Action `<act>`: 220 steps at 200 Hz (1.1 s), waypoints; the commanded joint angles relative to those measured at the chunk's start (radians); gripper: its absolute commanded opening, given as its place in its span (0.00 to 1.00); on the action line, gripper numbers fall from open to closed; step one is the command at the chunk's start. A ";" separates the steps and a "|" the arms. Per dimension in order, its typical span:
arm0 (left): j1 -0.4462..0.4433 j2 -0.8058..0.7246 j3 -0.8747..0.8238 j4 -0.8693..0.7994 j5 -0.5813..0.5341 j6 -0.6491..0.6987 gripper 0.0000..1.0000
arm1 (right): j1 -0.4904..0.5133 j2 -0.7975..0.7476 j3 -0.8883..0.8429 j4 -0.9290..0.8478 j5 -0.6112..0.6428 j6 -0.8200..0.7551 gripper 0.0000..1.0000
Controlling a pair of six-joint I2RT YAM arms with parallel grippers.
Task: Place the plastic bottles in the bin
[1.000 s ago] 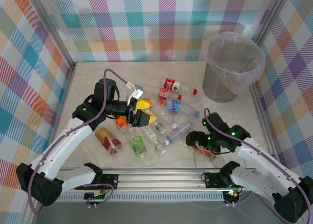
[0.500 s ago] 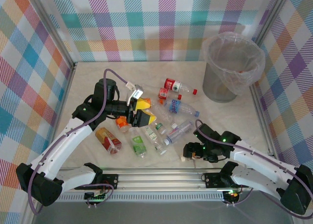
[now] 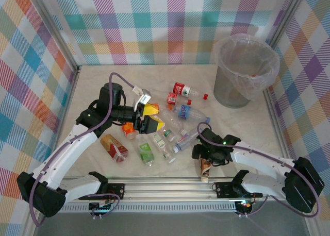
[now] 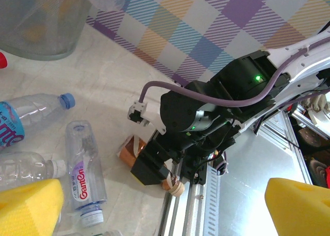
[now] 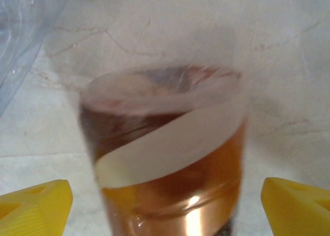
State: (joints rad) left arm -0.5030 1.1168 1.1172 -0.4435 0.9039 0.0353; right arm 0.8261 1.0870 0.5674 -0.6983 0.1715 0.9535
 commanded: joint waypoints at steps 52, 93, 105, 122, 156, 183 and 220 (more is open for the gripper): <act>-0.014 -0.028 0.015 -0.003 0.002 0.008 1.00 | 0.006 0.049 -0.004 0.087 0.108 -0.049 0.68; -0.014 -0.027 0.013 -0.001 0.002 0.008 1.00 | 0.005 0.051 -0.003 0.092 0.126 -0.052 0.57; -0.014 -0.027 0.013 0.003 0.004 0.007 1.00 | 0.005 0.047 -0.001 0.097 0.142 -0.052 0.57; -0.014 -0.028 0.013 0.003 -0.001 0.006 1.00 | 0.001 0.041 0.017 0.096 0.188 -0.060 0.57; -0.014 -0.029 0.009 0.007 -0.009 0.004 1.00 | -0.040 0.027 0.134 0.039 0.275 -0.164 0.58; -0.013 -0.037 0.005 0.014 -0.029 0.004 1.00 | -0.081 -0.005 0.255 0.009 0.315 -0.303 0.58; -0.014 -0.092 -0.045 0.098 -0.131 -0.025 1.00 | -0.123 -0.014 0.445 0.027 0.353 -0.506 0.58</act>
State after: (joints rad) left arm -0.5030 1.0821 1.1030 -0.4225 0.8455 0.0311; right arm 0.7250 1.0908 0.9001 -0.6720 0.4648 0.6331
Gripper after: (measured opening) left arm 0.997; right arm 0.585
